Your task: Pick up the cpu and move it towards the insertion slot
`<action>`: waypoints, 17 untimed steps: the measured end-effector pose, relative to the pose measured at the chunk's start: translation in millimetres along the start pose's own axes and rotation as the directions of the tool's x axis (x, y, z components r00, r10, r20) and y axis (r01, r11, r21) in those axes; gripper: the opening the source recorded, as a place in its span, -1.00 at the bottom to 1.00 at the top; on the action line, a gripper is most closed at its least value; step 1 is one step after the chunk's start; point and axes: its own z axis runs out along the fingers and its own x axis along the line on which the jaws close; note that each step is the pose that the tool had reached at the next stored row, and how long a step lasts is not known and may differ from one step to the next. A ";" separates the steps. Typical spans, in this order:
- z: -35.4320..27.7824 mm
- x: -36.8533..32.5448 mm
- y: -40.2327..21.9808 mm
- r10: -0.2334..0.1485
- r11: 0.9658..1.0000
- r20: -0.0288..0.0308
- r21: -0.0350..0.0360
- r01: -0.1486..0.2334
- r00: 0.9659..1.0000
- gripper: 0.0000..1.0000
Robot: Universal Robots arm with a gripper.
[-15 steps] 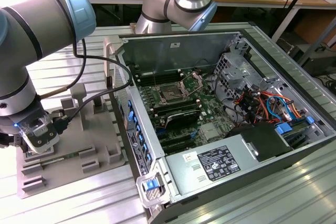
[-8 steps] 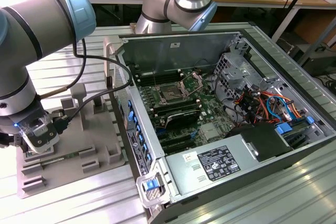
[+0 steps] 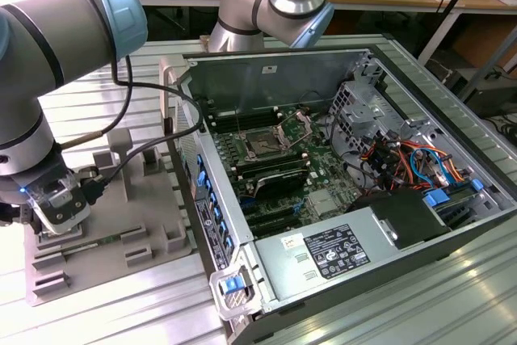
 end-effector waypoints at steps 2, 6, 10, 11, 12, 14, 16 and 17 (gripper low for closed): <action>-1.5 0.0 0.1 0.000 1.000 0.000 0.000 0.000 1.000 0.09; -3.7 0.0 0.2 0.000 1.000 0.000 0.000 0.000 1.000 0.09; -5.9 0.0 0.3 0.000 1.000 0.000 0.000 0.000 1.000 0.09; -6.3 0.0 0.3 0.000 1.000 0.000 0.000 0.000 1.000 0.09; -6.8 0.0 0.3 0.000 1.000 0.000 0.000 0.000 1.000 0.09; -7.9 0.0 0.4 0.000 1.000 0.000 0.000 0.000 1.000 0.09; -8.8 0.0 0.5 0.000 1.000 0.000 0.000 0.000 1.000 0.09; -9.3 0.0 0.5 0.000 1.000 0.000 0.000 0.000 1.000 0.09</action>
